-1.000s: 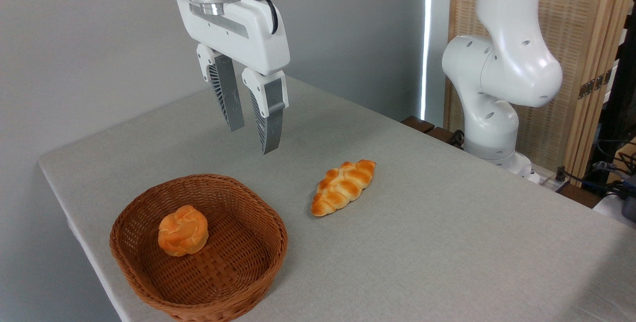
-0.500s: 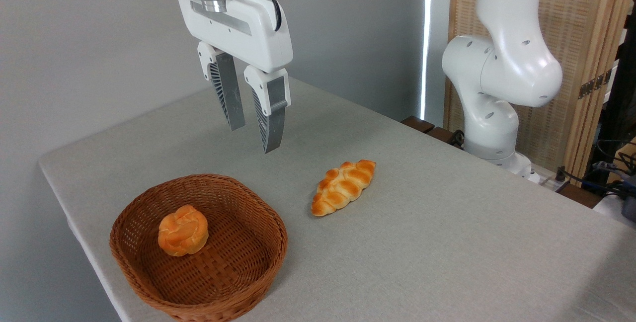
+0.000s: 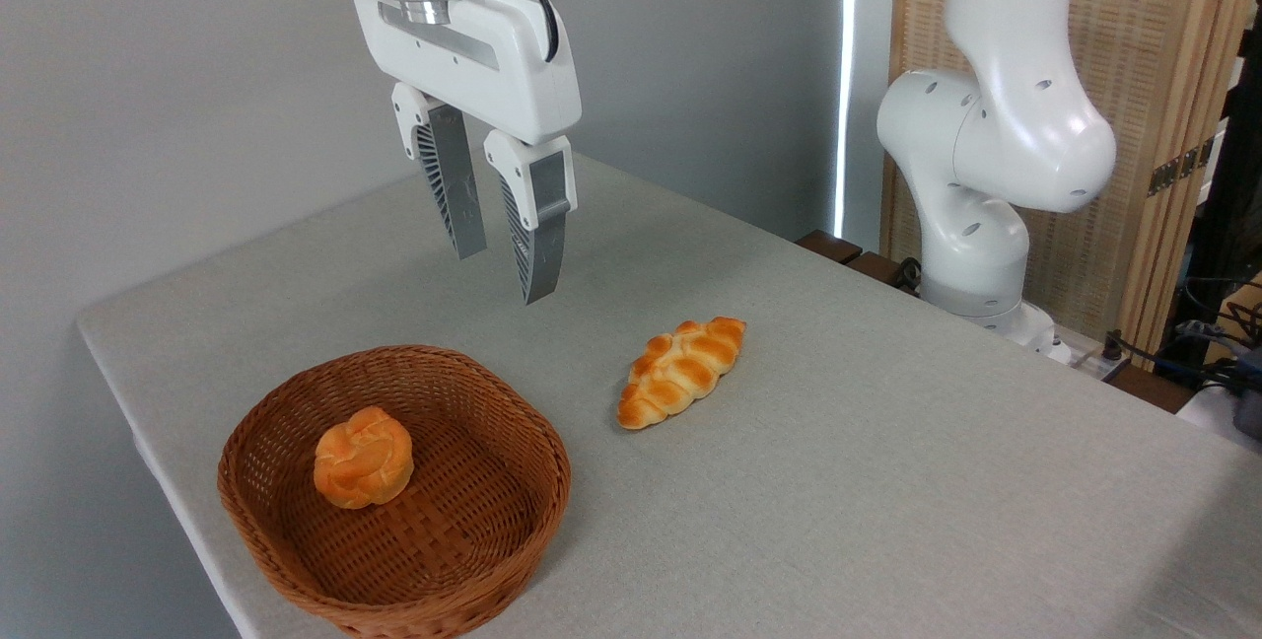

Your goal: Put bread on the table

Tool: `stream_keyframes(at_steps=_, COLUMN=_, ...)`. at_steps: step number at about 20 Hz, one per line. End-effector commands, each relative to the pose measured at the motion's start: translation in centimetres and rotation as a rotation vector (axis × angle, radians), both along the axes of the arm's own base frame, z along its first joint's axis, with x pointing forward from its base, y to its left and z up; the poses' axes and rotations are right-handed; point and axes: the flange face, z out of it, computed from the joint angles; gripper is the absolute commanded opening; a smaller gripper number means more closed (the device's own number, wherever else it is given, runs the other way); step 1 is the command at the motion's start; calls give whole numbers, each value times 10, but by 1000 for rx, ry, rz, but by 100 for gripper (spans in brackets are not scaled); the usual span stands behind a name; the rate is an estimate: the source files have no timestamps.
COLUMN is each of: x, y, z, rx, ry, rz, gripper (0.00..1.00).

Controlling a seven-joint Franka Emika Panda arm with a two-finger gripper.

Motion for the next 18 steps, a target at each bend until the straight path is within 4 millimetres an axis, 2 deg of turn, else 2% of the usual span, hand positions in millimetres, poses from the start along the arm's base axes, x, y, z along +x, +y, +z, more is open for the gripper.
stream_keyframes(at_steps=1, x=-3, y=2, z=6, rx=-19, ry=-11, rz=-8, gripper=100)
stream_keyframes(at_steps=9, x=-1, y=-11, z=2, rx=-47, ry=-12, rz=-22, gripper=100)
stream_keyframes(at_steps=15, x=1, y=-13, z=0, rx=-63, ry=-30, rz=-21, gripper=100)
stream_keyframes(at_steps=18, x=6, y=-17, z=-7, rx=-67, ry=-78, rz=-20, gripper=100)
